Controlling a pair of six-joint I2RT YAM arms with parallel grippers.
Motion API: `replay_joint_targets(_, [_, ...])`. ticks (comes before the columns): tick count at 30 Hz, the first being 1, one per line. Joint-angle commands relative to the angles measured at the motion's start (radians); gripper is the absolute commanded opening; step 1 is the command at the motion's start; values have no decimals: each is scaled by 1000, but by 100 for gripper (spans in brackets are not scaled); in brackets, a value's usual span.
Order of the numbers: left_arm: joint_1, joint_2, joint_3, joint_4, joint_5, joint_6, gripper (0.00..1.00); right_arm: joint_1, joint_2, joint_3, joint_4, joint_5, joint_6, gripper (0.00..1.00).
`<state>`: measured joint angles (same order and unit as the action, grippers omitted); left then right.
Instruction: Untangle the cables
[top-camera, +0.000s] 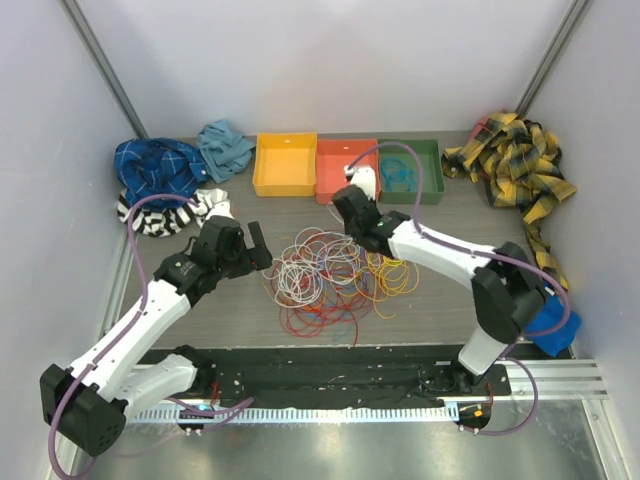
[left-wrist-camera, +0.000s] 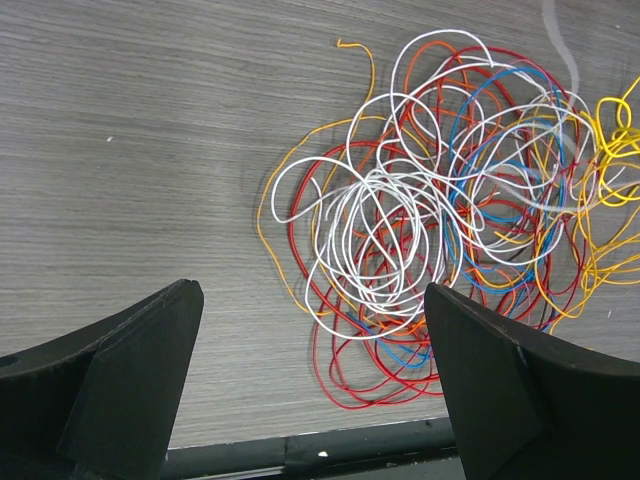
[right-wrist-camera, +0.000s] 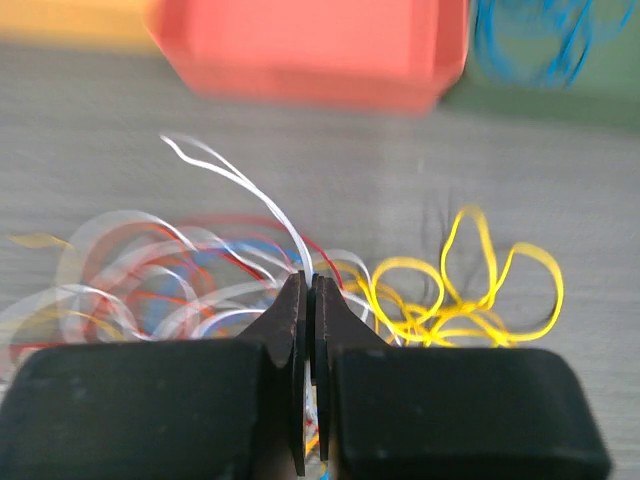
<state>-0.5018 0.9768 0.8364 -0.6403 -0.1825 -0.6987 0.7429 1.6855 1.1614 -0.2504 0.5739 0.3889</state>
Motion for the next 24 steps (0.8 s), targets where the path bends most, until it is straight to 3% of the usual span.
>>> replay_joint_targets(1, [-3,2,30,27,-2,4,99,4,-179,208,-22,20,-36,1])
replay_joint_targets(10, [-3,-44,7,102,2,-50,99,29,-291,487,-53,-132,-59,1])
replay_joint_targets(17, [-1,-99,-37,340,48,-133,100,36,-287,603,-95,-212,-24,1])
replay_joint_targets(24, [-3,-182,-31,200,-37,-124,100,36,-196,707,-96,-126,-80,1])
